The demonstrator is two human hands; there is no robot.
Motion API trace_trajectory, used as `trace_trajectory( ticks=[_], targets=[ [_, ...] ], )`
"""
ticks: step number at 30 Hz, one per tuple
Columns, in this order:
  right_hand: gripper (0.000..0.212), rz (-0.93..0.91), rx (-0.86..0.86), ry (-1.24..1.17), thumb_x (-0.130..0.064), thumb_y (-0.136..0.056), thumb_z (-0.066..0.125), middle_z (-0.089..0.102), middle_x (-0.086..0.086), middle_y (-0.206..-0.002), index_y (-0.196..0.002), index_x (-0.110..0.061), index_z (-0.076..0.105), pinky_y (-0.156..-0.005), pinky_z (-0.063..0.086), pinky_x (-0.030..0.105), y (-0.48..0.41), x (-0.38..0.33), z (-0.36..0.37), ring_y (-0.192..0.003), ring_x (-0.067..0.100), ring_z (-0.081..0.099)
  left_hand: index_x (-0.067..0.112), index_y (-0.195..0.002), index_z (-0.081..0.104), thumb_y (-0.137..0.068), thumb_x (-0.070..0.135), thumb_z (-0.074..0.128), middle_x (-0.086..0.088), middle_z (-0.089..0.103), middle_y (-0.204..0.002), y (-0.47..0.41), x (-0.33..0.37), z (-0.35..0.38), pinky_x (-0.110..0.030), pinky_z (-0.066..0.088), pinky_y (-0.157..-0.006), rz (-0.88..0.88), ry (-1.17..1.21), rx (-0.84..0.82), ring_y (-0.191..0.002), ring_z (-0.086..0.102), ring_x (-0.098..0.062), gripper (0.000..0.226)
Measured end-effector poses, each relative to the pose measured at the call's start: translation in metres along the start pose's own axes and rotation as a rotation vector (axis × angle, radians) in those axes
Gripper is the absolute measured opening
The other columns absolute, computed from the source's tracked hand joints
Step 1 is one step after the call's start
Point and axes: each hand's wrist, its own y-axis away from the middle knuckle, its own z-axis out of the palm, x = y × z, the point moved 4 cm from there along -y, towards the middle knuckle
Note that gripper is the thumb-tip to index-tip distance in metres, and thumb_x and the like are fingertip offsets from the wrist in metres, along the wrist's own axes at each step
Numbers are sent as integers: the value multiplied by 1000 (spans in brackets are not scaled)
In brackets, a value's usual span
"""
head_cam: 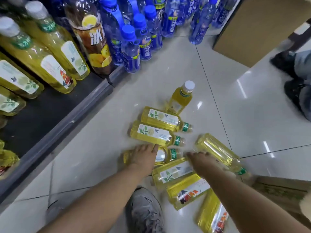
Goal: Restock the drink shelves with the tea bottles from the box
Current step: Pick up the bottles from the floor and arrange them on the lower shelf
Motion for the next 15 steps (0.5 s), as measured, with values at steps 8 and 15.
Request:
trace_trajectory(
  ticks=[8, 15],
  targets=[
    [48, -129, -198, 69, -25, -83, 72, 60, 5, -124, -129, -20, 59, -98, 46, 37, -8, 8, -12, -115, 26, 57, 20, -145, 22, -83, 43, 72, -6, 38, -144, 10, -11, 13, -48, 39, -98, -160, 108, 7, -130, 40, -28, 83],
    [56, -164, -296, -242, -59, -69, 79, 73, 5, -93, -104, -16, 69, -64, 51, 27, 22, -5, -87, -75, 18, 67, 19, -148, 22, -74, 68, 66, -5, 41, -139, 65, -52, 11, -42, 48, -88, -326, 255, 91, -123, 46, -27, 99]
  ],
)
